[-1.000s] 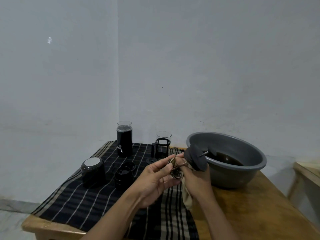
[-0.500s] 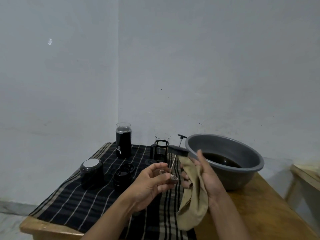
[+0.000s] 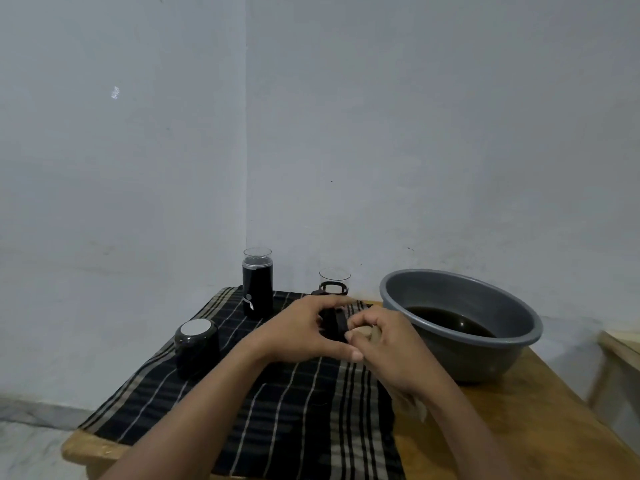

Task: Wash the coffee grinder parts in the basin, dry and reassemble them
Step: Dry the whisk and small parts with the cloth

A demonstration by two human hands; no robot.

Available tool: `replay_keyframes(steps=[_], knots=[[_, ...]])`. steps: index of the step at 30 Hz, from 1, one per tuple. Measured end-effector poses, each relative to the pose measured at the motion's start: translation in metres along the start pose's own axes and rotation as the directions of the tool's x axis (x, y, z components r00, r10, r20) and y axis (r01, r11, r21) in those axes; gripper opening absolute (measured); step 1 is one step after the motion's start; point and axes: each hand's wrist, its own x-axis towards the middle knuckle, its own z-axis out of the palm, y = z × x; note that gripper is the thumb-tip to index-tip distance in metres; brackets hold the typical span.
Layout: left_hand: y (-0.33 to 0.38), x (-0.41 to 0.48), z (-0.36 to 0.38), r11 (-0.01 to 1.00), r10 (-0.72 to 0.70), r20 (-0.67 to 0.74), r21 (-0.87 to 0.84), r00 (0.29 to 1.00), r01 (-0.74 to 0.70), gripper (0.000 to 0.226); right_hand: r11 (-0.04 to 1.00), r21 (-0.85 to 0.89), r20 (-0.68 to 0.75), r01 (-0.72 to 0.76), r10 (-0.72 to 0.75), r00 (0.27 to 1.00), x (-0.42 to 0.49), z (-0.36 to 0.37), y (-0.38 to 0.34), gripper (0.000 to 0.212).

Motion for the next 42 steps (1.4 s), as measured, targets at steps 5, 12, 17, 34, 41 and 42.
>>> replay_keyframes(steps=[5,12,17,34,41,42], knots=[[-0.008,-0.003,0.016,0.972,-0.037,-0.138,-0.236,0.990,0.004,0.053,0.968,-0.179,-0.175,0.175,-0.207,0.963,0.002,0.009,0.001,0.021],[-0.015,-0.002,0.037,0.690,-0.271,-0.308,-0.722,0.912,-0.039,0.047,0.944,-0.269,-0.377,0.193,-0.288,0.880,0.007,0.019,0.018,0.030],[-0.010,0.000,0.050,0.480,-0.336,-0.262,-0.874,0.904,-0.075,0.035,0.951,-0.160,-0.397,0.265,-0.307,0.865,0.007,0.026,0.012,0.018],[-0.014,0.011,0.059,0.445,-0.608,-0.370,-0.891,0.703,-0.084,0.028,0.900,0.418,-0.173,0.122,-0.053,0.983,-0.002,0.042,0.003,0.013],[-0.013,0.002,0.065,0.350,-0.631,-0.336,-0.928,0.699,-0.130,0.024,0.998,-0.030,-0.389,0.059,-0.066,0.919,0.005,0.057,0.016,0.016],[-0.012,0.000,0.068,0.291,-0.617,-0.288,-0.948,0.732,-0.129,0.025,1.000,0.004,-0.440,0.021,-0.017,0.898,0.007,0.060,0.019,0.022]])
